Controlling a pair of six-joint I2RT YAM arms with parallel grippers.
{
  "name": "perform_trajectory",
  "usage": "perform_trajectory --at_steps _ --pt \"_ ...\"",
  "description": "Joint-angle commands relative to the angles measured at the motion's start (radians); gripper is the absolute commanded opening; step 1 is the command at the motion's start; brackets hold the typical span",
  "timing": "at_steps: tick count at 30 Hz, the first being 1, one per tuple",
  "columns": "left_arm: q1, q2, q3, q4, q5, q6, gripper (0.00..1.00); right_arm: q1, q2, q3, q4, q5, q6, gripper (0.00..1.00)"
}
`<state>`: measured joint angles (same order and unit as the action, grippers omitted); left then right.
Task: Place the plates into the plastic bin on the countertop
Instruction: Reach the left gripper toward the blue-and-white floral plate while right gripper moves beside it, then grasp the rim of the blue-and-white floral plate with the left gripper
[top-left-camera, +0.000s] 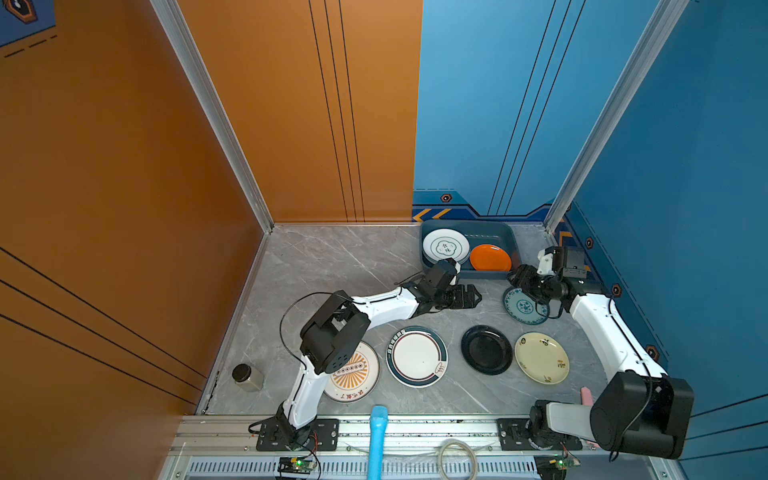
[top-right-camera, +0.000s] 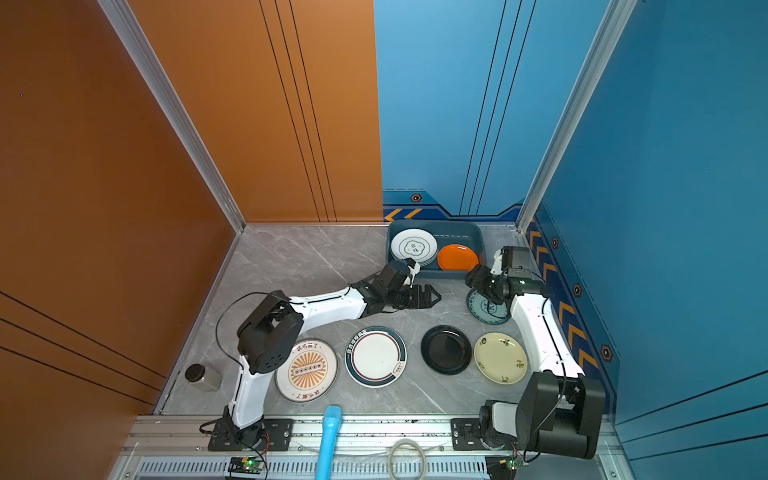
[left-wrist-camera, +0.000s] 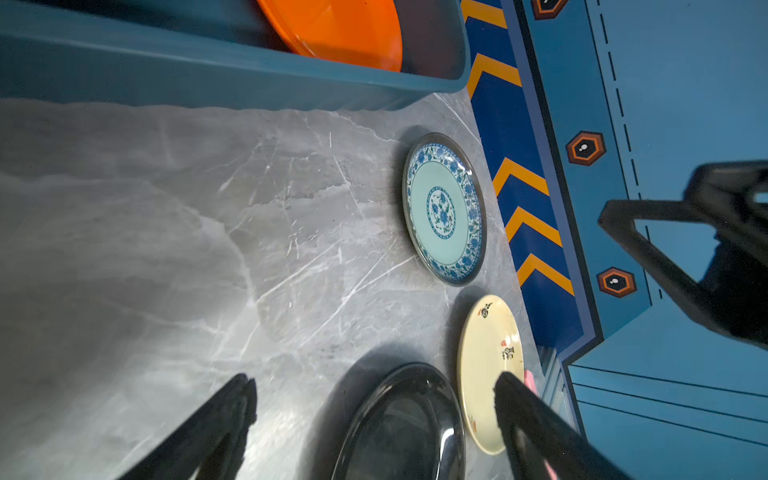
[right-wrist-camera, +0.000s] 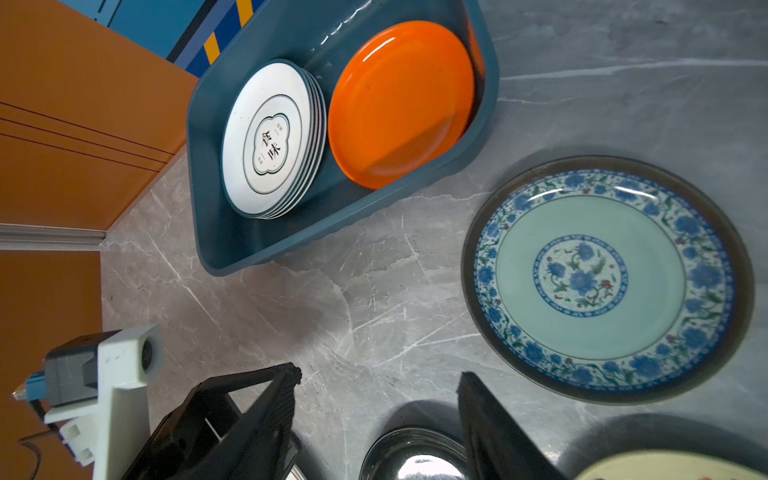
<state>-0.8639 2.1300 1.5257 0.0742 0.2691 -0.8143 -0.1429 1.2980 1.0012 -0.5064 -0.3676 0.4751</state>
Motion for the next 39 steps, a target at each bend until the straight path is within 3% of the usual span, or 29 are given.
perform_trajectory --at_steps 1,14,39 --pt "-0.022 0.067 0.091 -0.006 0.004 -0.033 0.91 -0.033 -0.034 -0.032 0.026 -0.025 -0.007 0.65" --pt "-0.086 0.319 0.407 -0.086 0.029 -0.092 0.88 -0.129 -0.052 -0.068 0.028 -0.086 -0.024 0.65" --pt "-0.116 0.649 0.84 -0.329 -0.035 -0.184 0.53 -0.154 -0.06 -0.088 0.052 -0.115 -0.01 0.65"
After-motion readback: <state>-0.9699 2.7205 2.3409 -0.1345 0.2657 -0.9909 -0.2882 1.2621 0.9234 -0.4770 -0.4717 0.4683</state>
